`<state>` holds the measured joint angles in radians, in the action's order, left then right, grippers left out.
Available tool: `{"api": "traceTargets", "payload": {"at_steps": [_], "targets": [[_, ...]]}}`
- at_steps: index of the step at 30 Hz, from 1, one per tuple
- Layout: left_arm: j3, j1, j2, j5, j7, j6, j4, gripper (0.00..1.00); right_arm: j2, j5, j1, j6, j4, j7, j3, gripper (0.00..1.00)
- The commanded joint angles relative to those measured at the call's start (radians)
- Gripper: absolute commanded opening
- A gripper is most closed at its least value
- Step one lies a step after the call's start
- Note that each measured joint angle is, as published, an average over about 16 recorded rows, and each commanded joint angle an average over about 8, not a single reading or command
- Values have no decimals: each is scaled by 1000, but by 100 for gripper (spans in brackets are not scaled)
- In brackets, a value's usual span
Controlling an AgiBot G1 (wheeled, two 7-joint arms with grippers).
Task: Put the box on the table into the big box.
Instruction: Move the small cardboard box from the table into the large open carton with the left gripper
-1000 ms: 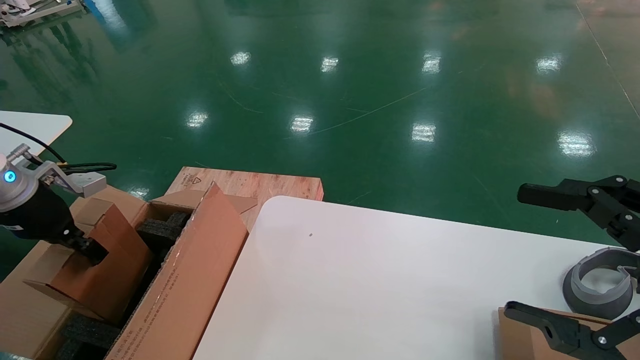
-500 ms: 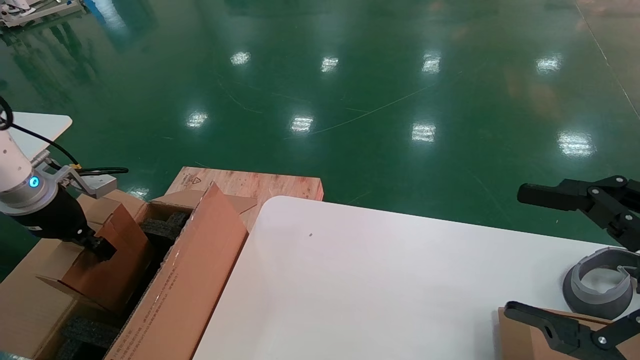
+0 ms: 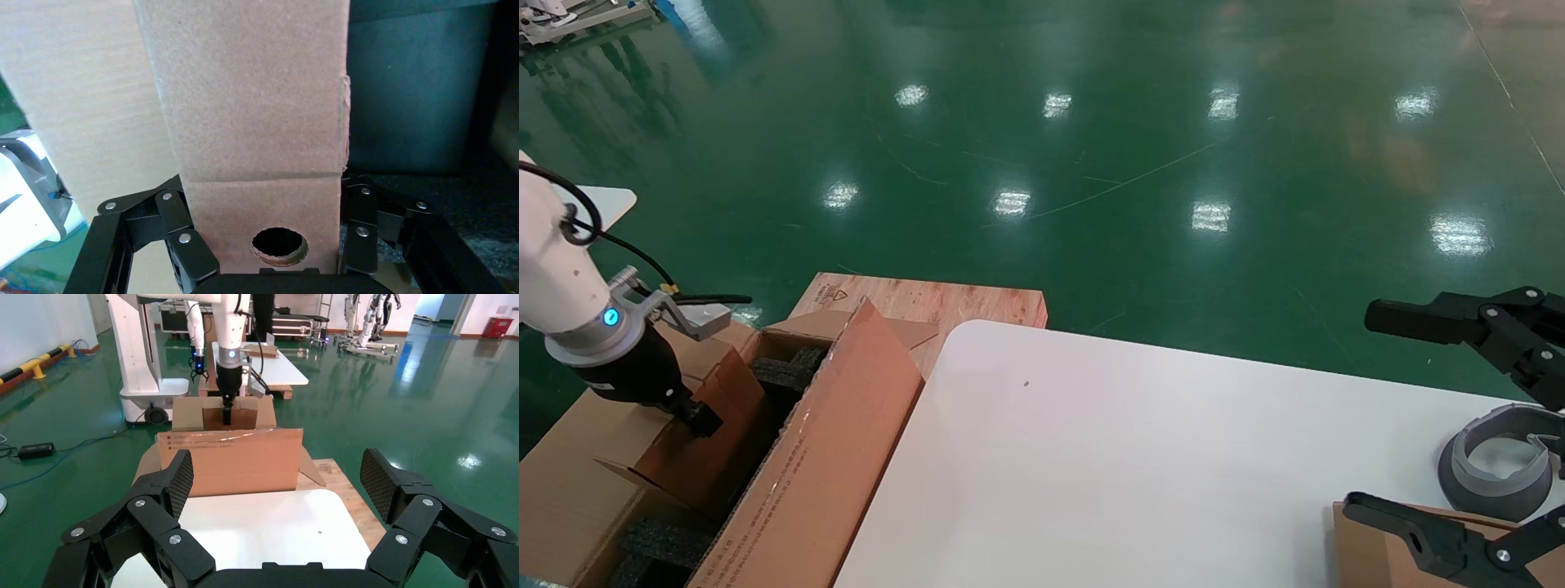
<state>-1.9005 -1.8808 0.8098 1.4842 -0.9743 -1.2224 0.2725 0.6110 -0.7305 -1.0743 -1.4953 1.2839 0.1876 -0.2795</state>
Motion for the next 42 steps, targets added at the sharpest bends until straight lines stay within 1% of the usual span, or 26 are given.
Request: {"api": "traceTargets", "payload": {"at_steps": [1, 2, 8, 9, 10, 42], "targets": [[2, 14, 5, -3, 4, 6, -5, 1, 0, 0, 0, 0, 0, 0, 0, 100], [4, 19, 7, -5, 5, 7, -8, 6, 0, 0, 0, 0, 0, 0, 0, 100], [12, 47, 17, -15, 14, 15, -32, 81, 0, 0, 0, 0, 0, 0, 0, 100], [13, 50, 18, -16, 15, 15, -35, 93, 0, 0, 0, 0, 0, 0, 0, 100], [14, 52, 19, -18, 16, 16, -39, 100, 0, 0, 0, 0, 0, 0, 0, 100], [20, 68, 23, -24, 22, 21, -57, 100, 0, 0, 0, 0, 0, 0, 0, 100]]}}
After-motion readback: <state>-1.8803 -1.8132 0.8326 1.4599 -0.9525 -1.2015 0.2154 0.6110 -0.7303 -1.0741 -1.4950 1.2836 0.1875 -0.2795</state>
